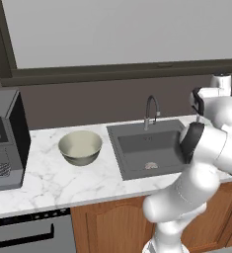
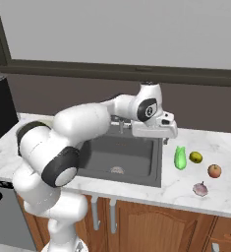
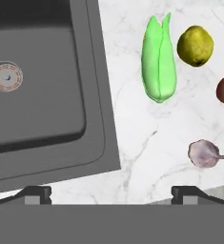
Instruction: There is a mixed pile of frozen fruits and vegetables on the counter. Locate all the frozen vegetables and place the items in a bowl on the counter. Take all the frozen fruits and defrost them in a running sink.
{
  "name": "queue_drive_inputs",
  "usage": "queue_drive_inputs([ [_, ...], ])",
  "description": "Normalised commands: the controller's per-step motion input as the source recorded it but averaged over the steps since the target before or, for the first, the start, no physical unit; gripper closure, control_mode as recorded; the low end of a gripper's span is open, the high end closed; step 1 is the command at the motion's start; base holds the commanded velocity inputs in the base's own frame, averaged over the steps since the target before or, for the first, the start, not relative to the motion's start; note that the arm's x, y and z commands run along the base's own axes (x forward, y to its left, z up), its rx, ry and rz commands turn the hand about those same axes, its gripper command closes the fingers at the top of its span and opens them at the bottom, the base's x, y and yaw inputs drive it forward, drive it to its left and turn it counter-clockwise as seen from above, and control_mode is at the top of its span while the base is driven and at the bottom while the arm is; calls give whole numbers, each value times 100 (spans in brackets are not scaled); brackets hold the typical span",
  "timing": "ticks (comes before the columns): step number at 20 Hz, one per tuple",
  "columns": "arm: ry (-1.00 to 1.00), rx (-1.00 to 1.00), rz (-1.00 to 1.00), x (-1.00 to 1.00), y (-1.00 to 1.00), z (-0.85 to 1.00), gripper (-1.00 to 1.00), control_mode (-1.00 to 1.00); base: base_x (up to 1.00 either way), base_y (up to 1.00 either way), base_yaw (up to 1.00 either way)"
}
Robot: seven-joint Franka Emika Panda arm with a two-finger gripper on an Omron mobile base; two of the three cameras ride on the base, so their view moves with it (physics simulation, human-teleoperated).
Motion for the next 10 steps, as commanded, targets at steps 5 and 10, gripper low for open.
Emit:
queue_drive_inputs([
  [5, 15, 13, -1, 54, -71, -5, -100, -100, 0, 0, 0],
  [10, 5, 11, 2, 56, -60, -9, -100, -100, 0, 0, 0],
])
